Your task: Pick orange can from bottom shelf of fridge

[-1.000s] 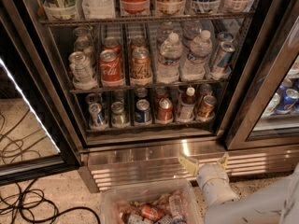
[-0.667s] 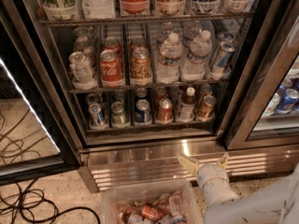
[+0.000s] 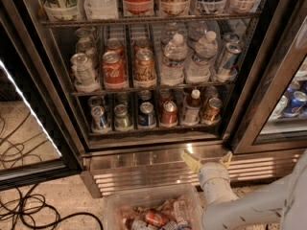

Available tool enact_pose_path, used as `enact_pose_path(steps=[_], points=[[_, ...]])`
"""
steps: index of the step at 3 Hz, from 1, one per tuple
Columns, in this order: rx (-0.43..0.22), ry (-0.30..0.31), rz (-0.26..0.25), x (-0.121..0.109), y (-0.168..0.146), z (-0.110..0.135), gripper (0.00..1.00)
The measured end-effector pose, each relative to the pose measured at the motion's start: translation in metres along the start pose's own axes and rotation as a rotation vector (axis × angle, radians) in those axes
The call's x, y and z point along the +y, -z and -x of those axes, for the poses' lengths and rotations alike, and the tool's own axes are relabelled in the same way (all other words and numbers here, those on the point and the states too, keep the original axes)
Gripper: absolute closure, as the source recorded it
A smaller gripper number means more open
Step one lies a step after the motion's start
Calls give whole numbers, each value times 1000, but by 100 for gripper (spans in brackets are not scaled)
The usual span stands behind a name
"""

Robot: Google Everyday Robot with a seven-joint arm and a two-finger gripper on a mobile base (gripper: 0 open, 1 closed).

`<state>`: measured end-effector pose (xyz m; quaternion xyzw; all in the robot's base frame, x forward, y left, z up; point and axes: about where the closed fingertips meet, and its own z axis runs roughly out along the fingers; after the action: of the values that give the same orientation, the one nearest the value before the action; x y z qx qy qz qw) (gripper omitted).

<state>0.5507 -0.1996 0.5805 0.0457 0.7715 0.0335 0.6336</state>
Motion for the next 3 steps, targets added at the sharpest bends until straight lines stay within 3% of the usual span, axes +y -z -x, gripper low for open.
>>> enact_pose_path(steps=[1,2,3], points=[[-60,-27,-43,-1,-11,6,0],[-108,-43,-78,-1,-20,11,17],[-140,-41,-105,-2,-24,13,26]])
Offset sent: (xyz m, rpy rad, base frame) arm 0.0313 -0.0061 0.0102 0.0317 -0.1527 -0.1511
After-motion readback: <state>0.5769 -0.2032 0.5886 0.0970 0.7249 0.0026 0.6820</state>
